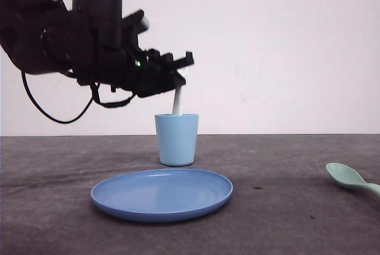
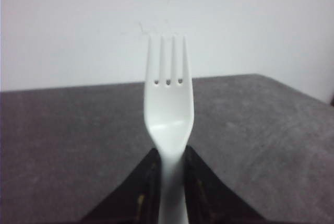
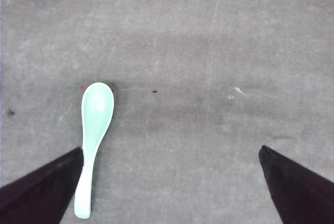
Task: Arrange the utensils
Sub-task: 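Lift the white fork with the left gripper over the blue cup, then open the left gripper to drop the fork into the cup, then lower the right gripper onto the mint-green spoon and grasp it, then lift the green spoon with the right gripper over the blue cup, then lower the spoon into the cup and open the right gripper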
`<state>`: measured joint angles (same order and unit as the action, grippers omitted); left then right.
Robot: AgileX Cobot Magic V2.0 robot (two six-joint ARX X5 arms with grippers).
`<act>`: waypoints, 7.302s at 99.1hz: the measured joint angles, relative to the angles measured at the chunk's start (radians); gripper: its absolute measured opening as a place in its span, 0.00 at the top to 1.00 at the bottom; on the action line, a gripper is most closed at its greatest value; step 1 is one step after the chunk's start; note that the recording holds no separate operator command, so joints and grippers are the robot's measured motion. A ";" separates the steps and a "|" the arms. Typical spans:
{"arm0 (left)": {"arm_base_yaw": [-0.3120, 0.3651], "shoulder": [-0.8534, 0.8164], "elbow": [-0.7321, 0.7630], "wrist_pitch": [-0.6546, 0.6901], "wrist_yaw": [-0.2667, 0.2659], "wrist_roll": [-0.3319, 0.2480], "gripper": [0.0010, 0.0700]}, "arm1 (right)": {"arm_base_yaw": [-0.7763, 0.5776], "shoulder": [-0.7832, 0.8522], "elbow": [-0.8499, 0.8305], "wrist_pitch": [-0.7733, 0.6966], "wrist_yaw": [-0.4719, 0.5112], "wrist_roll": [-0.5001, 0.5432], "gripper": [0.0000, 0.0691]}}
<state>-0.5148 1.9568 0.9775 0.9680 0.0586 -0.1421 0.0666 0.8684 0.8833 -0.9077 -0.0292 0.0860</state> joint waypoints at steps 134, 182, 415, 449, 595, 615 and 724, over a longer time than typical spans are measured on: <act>-0.005 -0.245 0.002 -0.389 0.020 0.000 0.72 | 0.000 0.026 0.000 0.044 -0.100 0.002 0.02; 0.148 -0.779 0.004 -1.041 0.019 0.005 0.72 | 0.053 0.341 0.000 0.112 -0.257 0.007 0.02; 0.354 -1.036 0.004 -1.563 -0.087 0.050 0.72 | 0.433 0.486 0.001 1.135 -0.321 0.034 0.96; 0.354 -1.036 0.004 -1.563 -0.086 0.050 0.72 | 0.521 0.650 0.001 1.600 -0.161 -0.008 0.96; 0.354 -1.036 0.004 -1.579 -0.086 0.050 0.72 | 0.510 1.113 0.270 1.517 -0.101 -0.124 0.96; 0.354 -1.036 0.004 -1.579 -0.086 0.050 0.72 | 0.513 1.113 0.270 1.518 -0.101 -0.124 0.83; 0.354 -1.036 0.004 -1.579 -0.087 0.071 0.72 | 0.428 0.553 0.242 0.643 -0.156 -0.113 0.44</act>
<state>-0.1612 0.9207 0.9813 -0.6109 -0.0280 -0.0711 0.4946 1.4216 1.1255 -0.2649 -0.1848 -0.0273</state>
